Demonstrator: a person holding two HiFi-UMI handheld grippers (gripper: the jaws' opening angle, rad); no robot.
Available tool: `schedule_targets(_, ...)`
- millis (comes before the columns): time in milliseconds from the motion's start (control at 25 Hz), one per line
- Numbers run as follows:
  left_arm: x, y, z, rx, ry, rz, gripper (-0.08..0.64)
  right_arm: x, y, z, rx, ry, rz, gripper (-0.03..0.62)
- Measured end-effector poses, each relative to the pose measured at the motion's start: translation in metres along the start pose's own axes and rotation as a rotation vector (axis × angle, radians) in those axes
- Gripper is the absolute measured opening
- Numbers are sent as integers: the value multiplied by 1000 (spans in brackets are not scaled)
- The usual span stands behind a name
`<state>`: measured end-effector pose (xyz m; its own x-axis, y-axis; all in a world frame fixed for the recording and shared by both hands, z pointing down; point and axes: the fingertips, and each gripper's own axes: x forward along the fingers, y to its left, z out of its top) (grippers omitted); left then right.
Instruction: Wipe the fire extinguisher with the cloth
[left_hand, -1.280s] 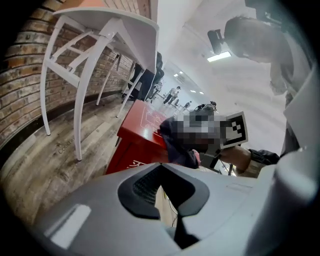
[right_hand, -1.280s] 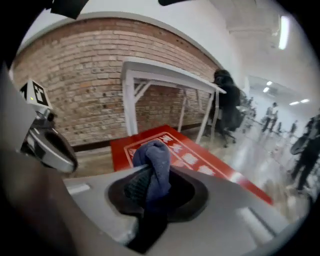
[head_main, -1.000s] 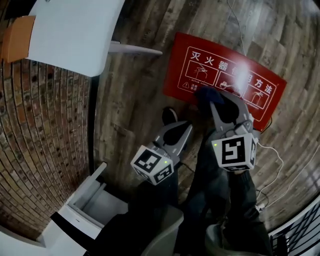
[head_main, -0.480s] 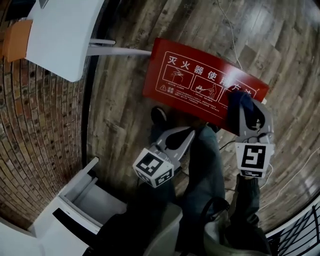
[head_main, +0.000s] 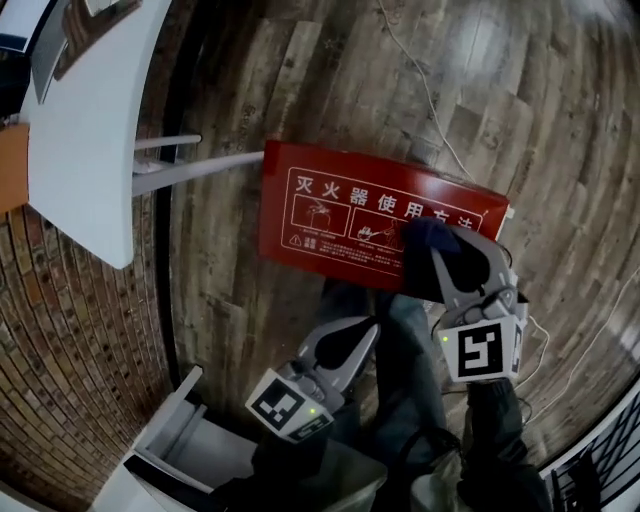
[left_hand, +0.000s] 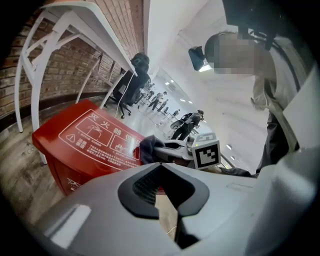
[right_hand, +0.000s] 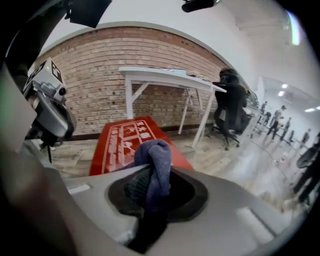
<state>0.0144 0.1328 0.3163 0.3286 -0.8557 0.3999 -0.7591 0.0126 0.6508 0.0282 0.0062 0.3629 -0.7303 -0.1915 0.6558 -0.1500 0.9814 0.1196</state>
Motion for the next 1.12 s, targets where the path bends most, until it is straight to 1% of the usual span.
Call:
schedule_targets(80, 3, 0, 8, -7, 12, -36, 5, -17, -42, -25, 107, 60, -130, 67)
schedule_targets(120, 5, 1, 11, -6, 24, -52, 5, -25, -59, -36, 173, 92, -169, 67)
schedule_targets(200, 9, 10, 18, 7, 56, -70, 5, -33, -83, -47, 259, 129, -190, 67)
schedule_targets(280, 12, 24, 33, 18, 64, -74, 5, -29, -97, -44, 293, 133, -152, 67)
schedule_targets(360, 14, 37, 53, 27, 48, -78, 5, -14, -106, -34, 293, 154, -55, 67)
schedule_targets(480, 19, 47, 74, 38, 44, -114, 5, 19, -115, -17, 257, 205, 169, 67)
schedule_targets(520, 21, 48, 77, 37, 50, -130, 5, 30, -116, -13, 227, 234, 250, 67)
schedule_targets(600, 24, 49, 77, 24, 62, -163, 5, 53, -110, -10, 137, 313, 411, 67)
schedule_targets(680, 26, 48, 74, -2, 74, -192, 5, 71, -92, -14, 62, 416, 596, 66)
schedule_targets(720, 27, 47, 73, -17, 79, -205, 5, 81, -82, -20, 8, 443, 695, 66)
schedule_targets(760, 28, 47, 72, -33, 82, -216, 5, 91, -74, -26, -32, 445, 780, 66)
schedule_targets(800, 29, 48, 72, -49, 82, -225, 5, 101, -67, -28, -39, 436, 841, 65)
schedule_targets(840, 30, 49, 73, -64, 82, -233, 5, 112, -62, -28, -23, 425, 883, 64)
schedule_targets(920, 31, 51, 75, -84, 89, -247, 5, 136, -49, -24, 14, 410, 926, 64)
schedule_targets(1040, 34, 61, 80, -90, 89, -247, 5, 182, -25, -22, 4, 411, 929, 63)
schedule_targets(1120, 37, 68, 85, -97, 78, -240, 5, 216, -11, -29, -2, 449, 924, 63)
